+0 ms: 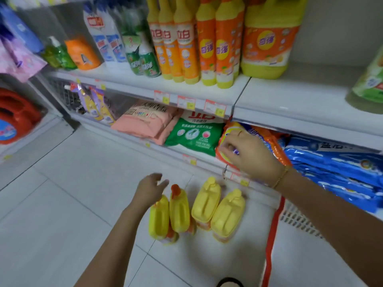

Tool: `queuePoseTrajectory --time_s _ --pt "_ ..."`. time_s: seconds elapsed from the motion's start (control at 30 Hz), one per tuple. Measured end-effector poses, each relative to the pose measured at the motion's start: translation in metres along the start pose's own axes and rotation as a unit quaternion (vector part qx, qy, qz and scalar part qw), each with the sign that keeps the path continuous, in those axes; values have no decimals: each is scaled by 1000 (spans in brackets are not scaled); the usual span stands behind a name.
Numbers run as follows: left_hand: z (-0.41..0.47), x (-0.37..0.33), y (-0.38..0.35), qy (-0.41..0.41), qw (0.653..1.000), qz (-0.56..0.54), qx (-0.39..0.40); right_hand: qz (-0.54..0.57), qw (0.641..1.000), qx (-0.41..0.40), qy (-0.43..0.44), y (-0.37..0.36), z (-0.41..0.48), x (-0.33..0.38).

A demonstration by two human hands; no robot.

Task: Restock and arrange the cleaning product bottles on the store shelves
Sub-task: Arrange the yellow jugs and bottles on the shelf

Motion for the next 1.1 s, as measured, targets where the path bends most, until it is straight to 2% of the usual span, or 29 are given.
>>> queuePoseTrajectory --time_s 0.07,0.17,0.27,0.33,0.43,0.5,0.57,0.7,0.8,0.83,1.03,1.1 --pt "-2 -63 23 -110 985 -95 -97 -53 994 -95 -20 49 2 -18" --pt "0 -156 41 -232 950 -166 -129 -110 973 -165 -121 102 0 -73" --pt "17 -236 38 -305 921 -211 -114 -140 954 -95 -246 120 -9 -137" --pt "37 -285 28 -329 910 -228 -110 -137 948 -49 -282 121 -14 -160" --pt "66 -351 4 -363 906 -193 -97 -132 958 -41 -253 126 -16 -175" --pt "84 -389 -8 -387 901 -153 -122 -131 967 -15 -218 134 -17 -182" --pt "95 -418 -10 -395 893 -121 -180 -116 975 6 -190 143 -21 -190" --pt "128 -463 -10 -410 851 -100 -314 -112 981 -17 -160 140 -24 -195" --pt "143 -485 -14 -339 891 -78 -292 -104 981 -33 -160 135 -24 -199" --pt "148 -491 -16 -323 893 -83 -303 -102 981 -36 -164 135 -24 -201" --pt "149 -496 -5 -281 856 -147 -408 -99 979 -50 -171 134 -25 -203" --pt "140 -494 2 -269 851 -165 -420 -101 979 -49 -171 134 -25 -202"
Point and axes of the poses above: each hand's wrist, its own z-axis towards the middle knuckle, its own y-axis out of the back of the hand, x = y × z, the point moved 2 cm from there along z, towards the middle knuckle, and after that the axes turned 5 degrees about x, right-handed, at the moved point
